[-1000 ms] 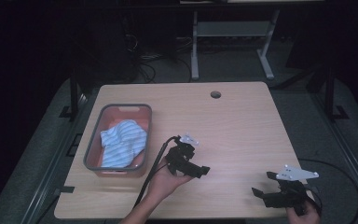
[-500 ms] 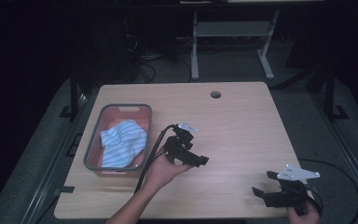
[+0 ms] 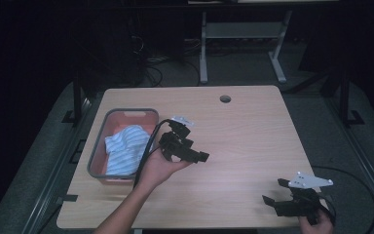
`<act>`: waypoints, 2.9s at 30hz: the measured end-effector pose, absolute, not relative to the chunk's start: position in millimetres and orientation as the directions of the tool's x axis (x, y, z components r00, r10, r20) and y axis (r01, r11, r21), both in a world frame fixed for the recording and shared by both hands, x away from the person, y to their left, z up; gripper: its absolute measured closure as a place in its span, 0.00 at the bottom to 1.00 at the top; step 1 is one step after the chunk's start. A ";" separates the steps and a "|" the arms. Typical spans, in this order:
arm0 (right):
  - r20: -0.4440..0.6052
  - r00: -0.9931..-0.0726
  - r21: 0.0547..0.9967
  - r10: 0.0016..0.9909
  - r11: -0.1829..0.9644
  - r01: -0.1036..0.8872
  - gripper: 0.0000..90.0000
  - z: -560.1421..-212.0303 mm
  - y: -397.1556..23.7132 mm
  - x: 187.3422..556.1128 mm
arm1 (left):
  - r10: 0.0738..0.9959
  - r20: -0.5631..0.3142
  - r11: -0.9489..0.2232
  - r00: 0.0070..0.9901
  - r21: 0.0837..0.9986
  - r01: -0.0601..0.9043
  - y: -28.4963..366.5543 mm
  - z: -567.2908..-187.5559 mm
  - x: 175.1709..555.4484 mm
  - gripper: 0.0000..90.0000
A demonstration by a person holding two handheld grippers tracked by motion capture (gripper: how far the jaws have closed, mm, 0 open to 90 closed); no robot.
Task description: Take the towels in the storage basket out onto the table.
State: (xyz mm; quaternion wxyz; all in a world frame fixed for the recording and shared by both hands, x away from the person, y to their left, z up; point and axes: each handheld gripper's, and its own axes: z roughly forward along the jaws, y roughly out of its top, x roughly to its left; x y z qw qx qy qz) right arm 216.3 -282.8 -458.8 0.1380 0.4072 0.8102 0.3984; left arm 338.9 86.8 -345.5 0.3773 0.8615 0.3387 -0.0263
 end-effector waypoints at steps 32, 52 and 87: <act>0.107 -0.630 0.757 0.769 0.347 0.553 0.16 -459.0 -282.3 213.5 | 0.724 -0.312 -0.320 0.616 0.639 0.700 194.0 -317.7 360.2 0.22; 0.105 -0.630 0.759 0.769 0.348 0.551 0.16 -458.2 -283.3 212.7 | 0.823 -0.289 -0.247 0.489 0.593 0.767 249.0 -337.2 367.4 0.23; 0.103 -0.645 0.768 0.757 0.352 0.536 0.16 -455.9 -277.1 211.9 | 0.910 -0.094 -0.363 0.403 0.288 0.886 254.2 -412.2 392.5 0.45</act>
